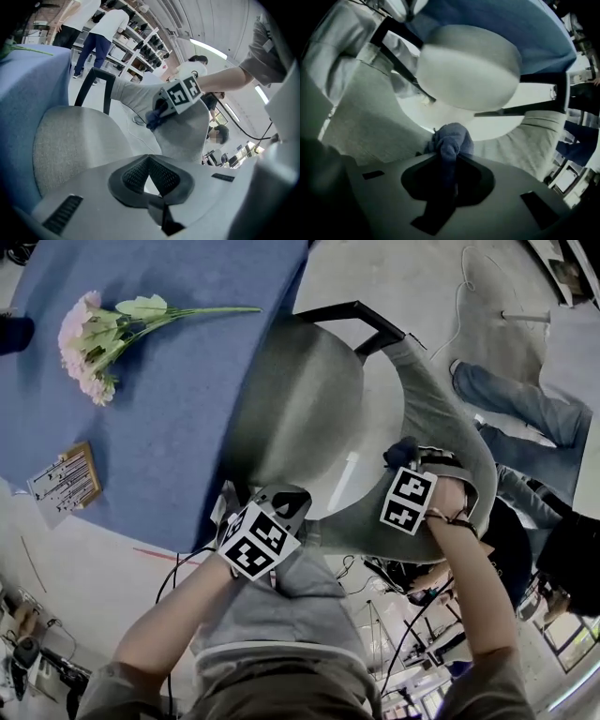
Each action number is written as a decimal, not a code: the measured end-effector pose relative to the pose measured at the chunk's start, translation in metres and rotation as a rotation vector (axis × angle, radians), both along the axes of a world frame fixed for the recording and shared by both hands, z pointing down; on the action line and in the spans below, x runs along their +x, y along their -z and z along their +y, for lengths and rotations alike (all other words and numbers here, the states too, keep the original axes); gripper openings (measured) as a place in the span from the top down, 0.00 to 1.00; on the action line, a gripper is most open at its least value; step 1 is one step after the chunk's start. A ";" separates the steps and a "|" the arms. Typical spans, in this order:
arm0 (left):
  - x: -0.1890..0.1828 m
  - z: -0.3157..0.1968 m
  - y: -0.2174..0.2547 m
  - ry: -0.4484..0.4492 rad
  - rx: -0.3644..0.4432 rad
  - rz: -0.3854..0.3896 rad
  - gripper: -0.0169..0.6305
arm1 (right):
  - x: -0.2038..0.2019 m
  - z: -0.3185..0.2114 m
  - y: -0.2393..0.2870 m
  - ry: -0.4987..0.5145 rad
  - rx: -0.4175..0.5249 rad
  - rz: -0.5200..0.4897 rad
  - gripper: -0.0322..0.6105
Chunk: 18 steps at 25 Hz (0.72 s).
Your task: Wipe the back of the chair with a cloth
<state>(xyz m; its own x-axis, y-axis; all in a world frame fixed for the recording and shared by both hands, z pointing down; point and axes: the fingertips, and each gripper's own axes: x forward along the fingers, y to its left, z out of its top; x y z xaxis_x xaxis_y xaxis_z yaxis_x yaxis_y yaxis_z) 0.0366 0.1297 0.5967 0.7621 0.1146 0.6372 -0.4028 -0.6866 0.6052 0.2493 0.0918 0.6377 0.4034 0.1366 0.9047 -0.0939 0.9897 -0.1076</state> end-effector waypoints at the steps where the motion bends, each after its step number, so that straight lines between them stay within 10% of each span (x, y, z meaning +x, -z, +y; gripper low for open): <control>1: -0.001 -0.001 -0.001 0.003 -0.001 -0.002 0.95 | 0.007 -0.022 0.000 0.001 0.044 0.017 0.84; 12: -0.001 -0.017 0.002 0.021 0.005 0.002 0.95 | -0.005 -0.153 0.030 0.159 0.463 -0.039 0.83; 18: 0.001 -0.018 0.000 0.017 0.005 -0.001 0.95 | 0.005 -0.068 -0.012 0.253 0.167 0.090 0.84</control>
<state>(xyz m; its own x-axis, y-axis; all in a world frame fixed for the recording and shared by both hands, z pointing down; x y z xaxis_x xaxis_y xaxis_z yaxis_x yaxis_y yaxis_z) 0.0380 0.1118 0.5963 0.7635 0.0982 0.6383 -0.4151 -0.6826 0.6015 0.2545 0.0238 0.6493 0.4853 -0.1259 0.8652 0.1553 0.9863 0.0564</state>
